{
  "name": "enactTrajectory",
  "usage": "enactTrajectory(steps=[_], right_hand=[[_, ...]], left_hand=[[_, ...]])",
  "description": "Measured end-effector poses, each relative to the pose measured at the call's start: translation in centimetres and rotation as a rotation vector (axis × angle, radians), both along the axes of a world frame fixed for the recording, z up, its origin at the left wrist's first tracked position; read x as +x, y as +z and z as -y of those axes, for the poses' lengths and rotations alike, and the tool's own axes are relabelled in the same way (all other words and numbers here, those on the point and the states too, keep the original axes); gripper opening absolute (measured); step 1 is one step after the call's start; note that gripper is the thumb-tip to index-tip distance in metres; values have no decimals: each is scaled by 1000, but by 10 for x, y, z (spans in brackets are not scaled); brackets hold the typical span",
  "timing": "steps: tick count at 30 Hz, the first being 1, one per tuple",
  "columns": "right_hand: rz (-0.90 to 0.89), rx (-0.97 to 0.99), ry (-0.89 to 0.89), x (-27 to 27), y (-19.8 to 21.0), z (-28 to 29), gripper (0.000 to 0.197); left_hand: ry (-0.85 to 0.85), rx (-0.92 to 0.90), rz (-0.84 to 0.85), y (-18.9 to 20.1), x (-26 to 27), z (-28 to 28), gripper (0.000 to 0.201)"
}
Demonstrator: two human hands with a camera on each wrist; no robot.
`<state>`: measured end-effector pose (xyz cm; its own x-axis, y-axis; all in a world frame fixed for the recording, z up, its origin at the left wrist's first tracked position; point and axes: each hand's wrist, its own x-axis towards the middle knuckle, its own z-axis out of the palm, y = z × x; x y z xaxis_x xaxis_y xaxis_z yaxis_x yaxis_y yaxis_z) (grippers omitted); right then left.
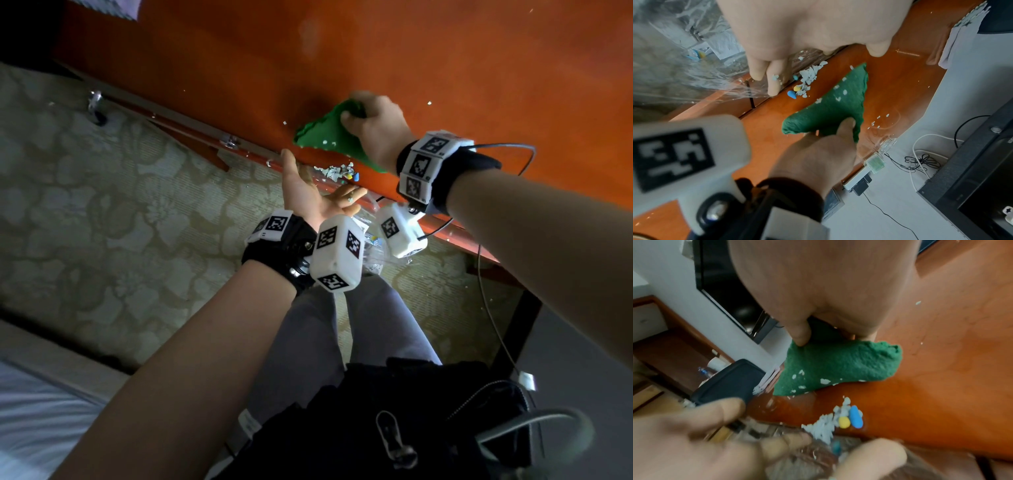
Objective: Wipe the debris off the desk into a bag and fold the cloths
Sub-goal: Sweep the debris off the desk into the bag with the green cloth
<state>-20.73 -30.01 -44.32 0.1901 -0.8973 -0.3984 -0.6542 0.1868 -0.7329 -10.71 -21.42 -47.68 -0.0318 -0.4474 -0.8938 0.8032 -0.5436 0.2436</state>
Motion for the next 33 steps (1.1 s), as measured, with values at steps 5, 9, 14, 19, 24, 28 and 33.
enactTrajectory(steps=[5, 9, 14, 19, 24, 28, 33], right_hand=[[-45, -106, -119, -12, 12, 16, 29], [-171, -93, -52, -15, 7, 8, 26], [-148, -47, 11, -1, -2, -17, 21], [-70, -14, 64, 15, -5, -27, 20], [-53, 21, 116, 19, -5, -28, 20], [-17, 53, 48, 12, -1, -21, 25], [-65, -89, -81, 0, 7, 1, 28]], left_hand=[[15, 24, -21, -1, -1, 1, 62], [-2, 21, 21, -1, -2, 0, 60], [-3, -7, 52, -3, -3, -3, 61], [43, -35, 62, -2, -4, -6, 57], [27, -12, 15, -8, -5, -6, 77], [-4, -21, 52, -15, 0, -5, 78], [-30, 8, 70, -13, -1, -4, 66]])
